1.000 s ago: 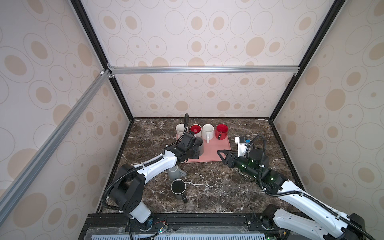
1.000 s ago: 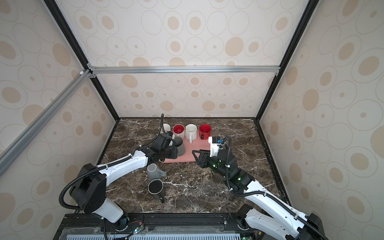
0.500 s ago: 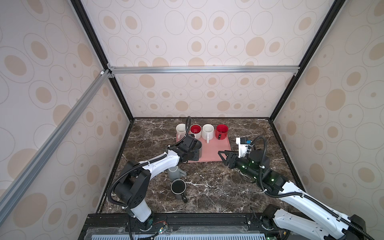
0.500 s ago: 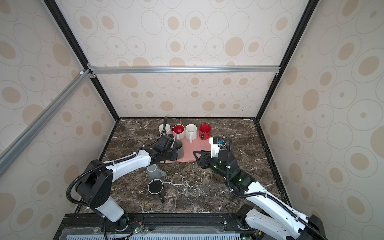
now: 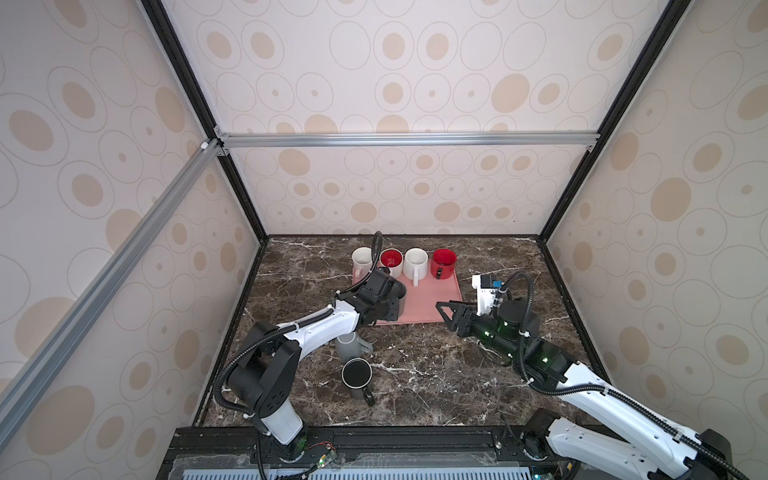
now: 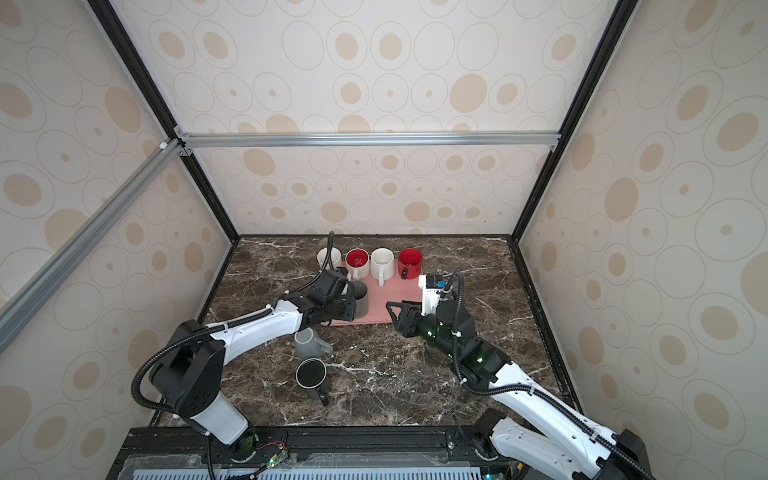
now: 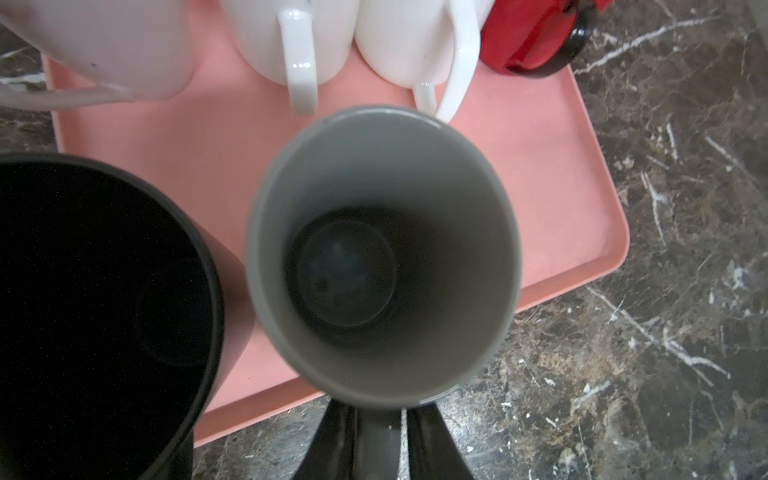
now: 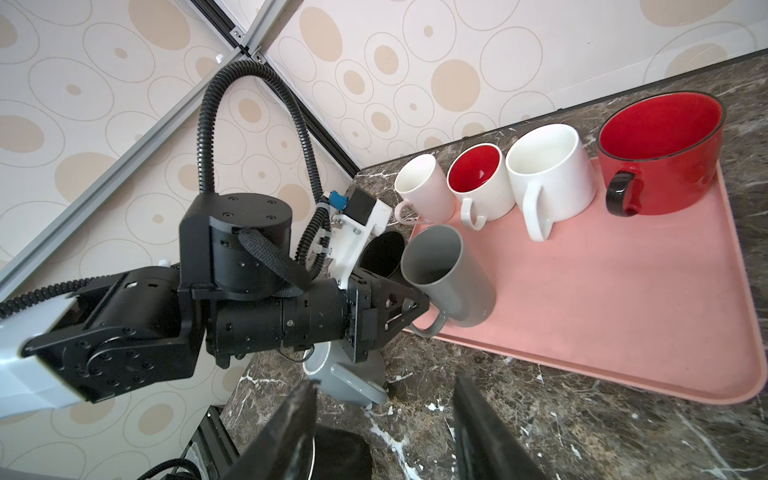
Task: Turn the mug right side up
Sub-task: 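Lower the upright grey mug onto the tray beside the black mug, release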
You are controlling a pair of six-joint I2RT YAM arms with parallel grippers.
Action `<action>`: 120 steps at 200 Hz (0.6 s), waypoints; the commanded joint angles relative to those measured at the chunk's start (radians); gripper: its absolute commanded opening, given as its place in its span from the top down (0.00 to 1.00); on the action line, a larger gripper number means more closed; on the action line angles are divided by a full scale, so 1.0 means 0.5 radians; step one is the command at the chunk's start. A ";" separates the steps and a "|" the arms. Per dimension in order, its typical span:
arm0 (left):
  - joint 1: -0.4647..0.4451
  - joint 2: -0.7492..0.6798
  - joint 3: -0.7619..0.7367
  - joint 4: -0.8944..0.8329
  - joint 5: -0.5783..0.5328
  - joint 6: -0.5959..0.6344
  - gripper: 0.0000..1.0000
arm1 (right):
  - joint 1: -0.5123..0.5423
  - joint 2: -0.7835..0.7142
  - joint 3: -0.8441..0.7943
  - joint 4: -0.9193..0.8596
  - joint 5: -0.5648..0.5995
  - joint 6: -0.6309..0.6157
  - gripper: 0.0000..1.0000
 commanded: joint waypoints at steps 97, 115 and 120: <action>-0.029 -0.603 -0.186 0.213 -0.095 -0.058 0.34 | 0.006 0.081 -0.001 -0.031 -0.111 -0.098 0.38; -0.027 -0.759 -0.271 0.233 -0.149 -0.094 0.25 | 0.006 0.152 0.021 -0.022 -0.225 -0.135 0.38; -0.028 -0.796 -0.292 0.236 -0.165 -0.103 0.24 | 0.010 0.178 0.025 -0.017 -0.264 -0.140 0.38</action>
